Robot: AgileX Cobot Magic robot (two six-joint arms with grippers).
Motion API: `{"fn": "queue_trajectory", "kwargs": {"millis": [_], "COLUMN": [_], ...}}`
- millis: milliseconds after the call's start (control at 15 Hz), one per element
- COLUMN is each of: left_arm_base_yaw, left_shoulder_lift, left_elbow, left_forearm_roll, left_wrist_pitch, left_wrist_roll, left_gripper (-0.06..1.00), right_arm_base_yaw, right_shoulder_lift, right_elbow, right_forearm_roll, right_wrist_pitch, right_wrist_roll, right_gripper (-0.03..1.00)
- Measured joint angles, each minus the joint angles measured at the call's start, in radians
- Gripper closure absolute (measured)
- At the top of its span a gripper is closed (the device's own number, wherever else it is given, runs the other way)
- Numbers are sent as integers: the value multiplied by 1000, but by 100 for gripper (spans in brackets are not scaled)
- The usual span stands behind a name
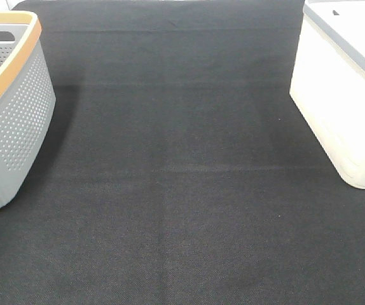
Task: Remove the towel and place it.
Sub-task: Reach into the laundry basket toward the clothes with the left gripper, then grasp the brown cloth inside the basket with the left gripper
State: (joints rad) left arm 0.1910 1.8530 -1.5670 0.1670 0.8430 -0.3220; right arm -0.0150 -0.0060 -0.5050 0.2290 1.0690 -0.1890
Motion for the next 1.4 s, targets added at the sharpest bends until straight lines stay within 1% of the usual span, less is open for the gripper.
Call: {"fn": "queue_trajectory", "kwargs": {"millis": [133,267,333,400,667,1200,1400], "left_arm_base_yaw": [35,37,37,37,37,37,37], "left_shoulder_lift": [87,131,181,181,276,336,357], "left_elbow": [-71,-116,-171,-171,-277,-289,-289], "left_forearm_roll": [-74,-93,-107,-107,-196,-231,-233], "left_wrist_pitch": [0,0,0,0,44,38,32], "left_wrist_roll": [39,56,70,70,93,116,127], "left_gripper": [25,25,25,25,25,25,33], "right_arm_base_yaw": [0,0,0,0,0,0,0], "right_shoulder_lift": [0,0,0,0,0,0,0], "right_elbow": [0,0,0,0,0,0,0], "right_forearm_roll": [0,0,0,0,0,0,0], "right_wrist_pitch": [0,0,0,0,0,0,0], "right_wrist_roll": [0,0,0,0,0,1,1], "right_gripper": [17,17,17,17,17,17,17]}}
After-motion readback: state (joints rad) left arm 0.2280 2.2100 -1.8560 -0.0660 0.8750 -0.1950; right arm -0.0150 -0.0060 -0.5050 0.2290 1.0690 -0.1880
